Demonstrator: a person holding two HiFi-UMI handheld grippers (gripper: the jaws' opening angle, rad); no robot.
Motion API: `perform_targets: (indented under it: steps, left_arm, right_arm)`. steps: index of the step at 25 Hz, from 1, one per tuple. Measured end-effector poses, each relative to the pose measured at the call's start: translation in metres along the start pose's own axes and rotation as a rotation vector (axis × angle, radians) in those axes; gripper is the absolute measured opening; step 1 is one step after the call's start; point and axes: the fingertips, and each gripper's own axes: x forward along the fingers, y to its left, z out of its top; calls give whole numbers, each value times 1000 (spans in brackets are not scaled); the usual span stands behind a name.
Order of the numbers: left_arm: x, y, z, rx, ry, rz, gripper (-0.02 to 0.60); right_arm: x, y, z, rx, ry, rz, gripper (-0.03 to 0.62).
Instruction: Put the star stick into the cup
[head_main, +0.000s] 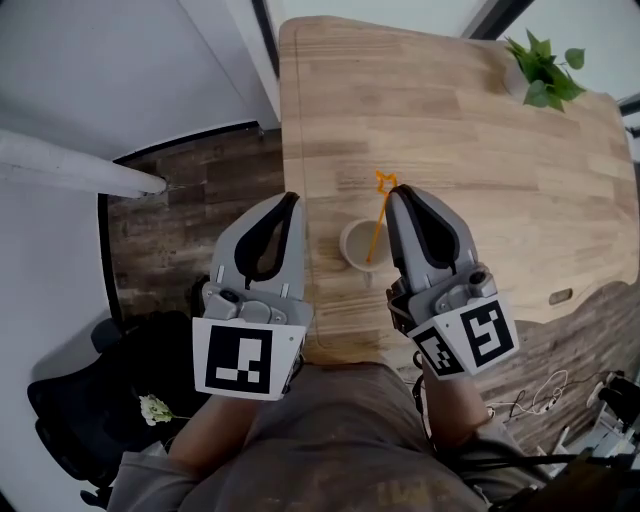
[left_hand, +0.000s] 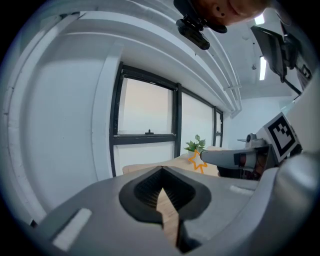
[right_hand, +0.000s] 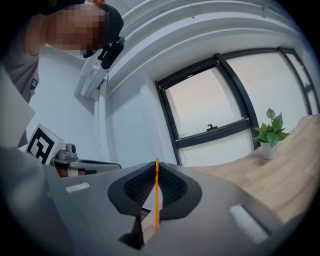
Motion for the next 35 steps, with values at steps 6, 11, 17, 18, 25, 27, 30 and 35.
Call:
perform_targets:
  steps: [6,11,17,18,25,27,30,35]
  left_arm:
    - [7,-2,-7,-5,14,-16,0]
    - [5,-2,-8,-8,10,-15,0]
    - [-3,-2,1,1,-17,-6,0]
    - [-6,-3,4,4,-23,-4,0]
    - [-25,-11,32,30,-90,12,0]
    - [-32,-16,41,42,-105,18,0]
    - [-42,-22,57,61,-142,31,0]
    - [-62,-33,82,91,-223,67,0]
  right_arm:
    - [1,-2,-14,4,27,-6,44]
    - [2,-1,-15,-10,33,-8,44]
    - [1,0,-15,-39,53,-23,77]
    - [0,1,-12,-41,50,-23,77]
    - [-15,14,23,-89,-16,-7,72]
    - [-22,17,35,-104,-35,-10,69]
    - [-34,22,54,-132,-71,-11,59]
    - [-54,34,83,-190,-124,-4,37]
